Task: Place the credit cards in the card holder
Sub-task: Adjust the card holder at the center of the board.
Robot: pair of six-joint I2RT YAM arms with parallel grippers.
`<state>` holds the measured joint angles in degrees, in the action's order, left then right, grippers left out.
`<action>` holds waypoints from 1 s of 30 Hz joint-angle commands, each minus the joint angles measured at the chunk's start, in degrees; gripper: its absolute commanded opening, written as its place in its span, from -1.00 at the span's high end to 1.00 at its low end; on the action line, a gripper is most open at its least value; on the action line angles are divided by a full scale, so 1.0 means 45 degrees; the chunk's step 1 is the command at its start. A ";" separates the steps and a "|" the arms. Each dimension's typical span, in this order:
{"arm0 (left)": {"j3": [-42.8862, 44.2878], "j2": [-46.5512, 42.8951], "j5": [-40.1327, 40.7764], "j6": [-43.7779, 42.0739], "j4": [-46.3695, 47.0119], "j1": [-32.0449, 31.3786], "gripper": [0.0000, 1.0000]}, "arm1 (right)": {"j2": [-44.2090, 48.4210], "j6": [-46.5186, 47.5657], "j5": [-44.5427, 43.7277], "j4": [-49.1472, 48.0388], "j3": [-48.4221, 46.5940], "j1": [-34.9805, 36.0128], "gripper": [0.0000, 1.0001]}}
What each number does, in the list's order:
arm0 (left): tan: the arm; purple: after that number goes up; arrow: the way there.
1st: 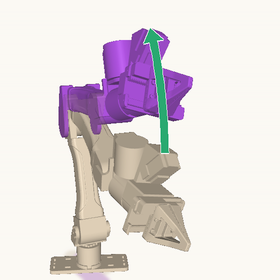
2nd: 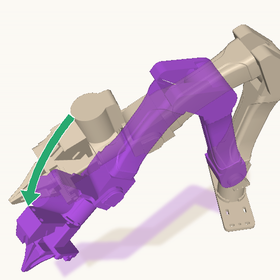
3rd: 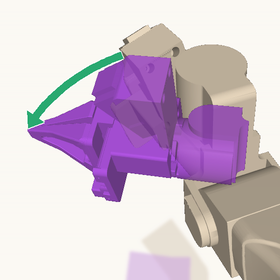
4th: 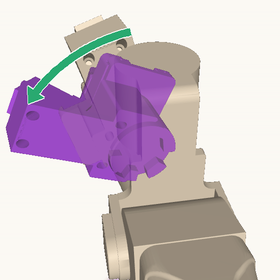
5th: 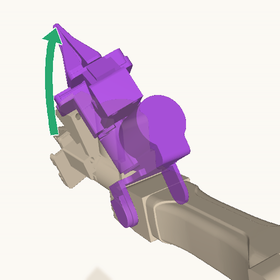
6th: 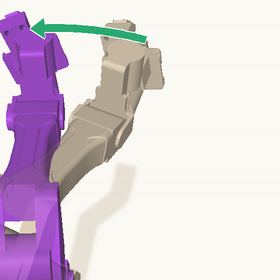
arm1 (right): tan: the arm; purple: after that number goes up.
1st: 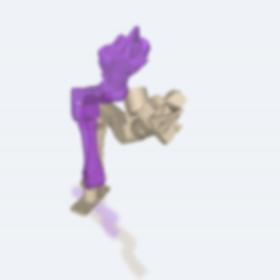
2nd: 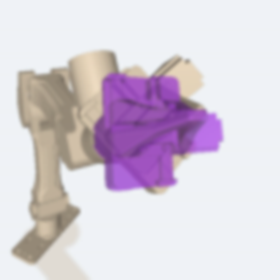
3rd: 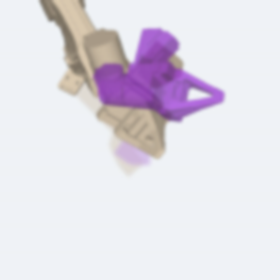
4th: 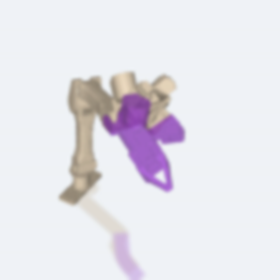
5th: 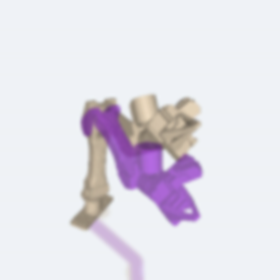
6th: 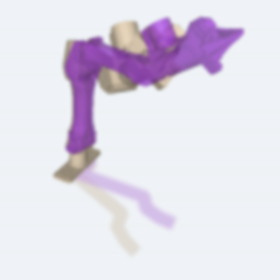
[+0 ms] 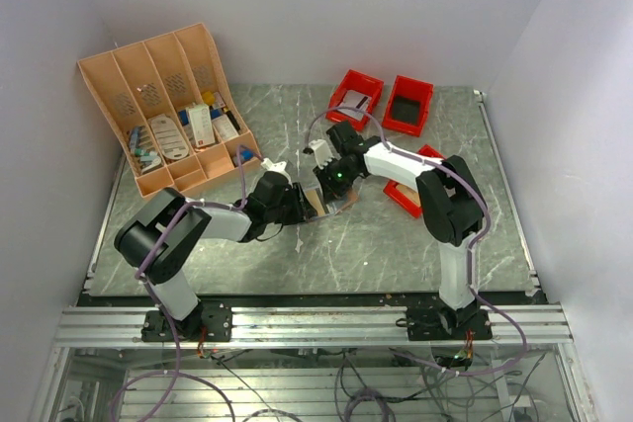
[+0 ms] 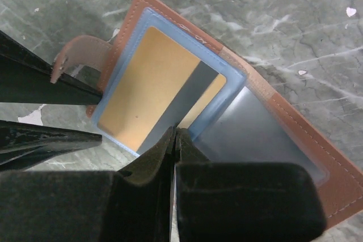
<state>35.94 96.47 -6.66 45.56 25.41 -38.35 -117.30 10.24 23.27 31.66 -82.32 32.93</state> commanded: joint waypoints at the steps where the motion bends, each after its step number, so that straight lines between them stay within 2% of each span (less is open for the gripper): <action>1: 0.0179 0.0261 -0.0054 0.0016 0.0291 -0.0008 0.09 | -0.0249 0.0163 -0.0072 0.0342 -0.0331 0.0387 1.00; 7: 0.0123 0.0058 0.0004 -0.0043 0.0208 0.0002 0.09 | 0.0269 0.0253 0.0327 0.0142 -0.0240 0.0087 1.00; 15: -0.0051 -0.0707 0.0117 -0.0043 0.0023 -0.0005 0.09 | 0.1259 0.0488 0.2503 -0.0314 0.0273 -0.0648 0.98; 23: -0.0437 -0.1468 0.0231 0.0243 0.0308 0.0045 0.11 | 0.0606 0.0350 0.1833 -0.0253 0.0195 -0.0657 1.00; 24: -0.0435 -0.1516 0.0303 0.0249 0.0237 0.0052 0.13 | 0.0522 0.0316 0.1750 -0.0240 0.0175 -0.0657 1.00; 28: -0.0314 -0.1549 0.0622 0.0141 -0.0455 0.0083 0.45 | 0.0421 0.0264 0.1328 -0.0252 0.0133 -0.0657 1.00; 30: -0.0242 -0.1461 0.0665 0.0114 -0.0639 0.0130 0.52 | 0.0148 0.0288 0.1268 -0.0200 0.0103 -0.0657 1.00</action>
<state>34.70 90.72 -5.74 46.50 24.18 -38.33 -114.24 11.53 30.65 30.70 -81.84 29.95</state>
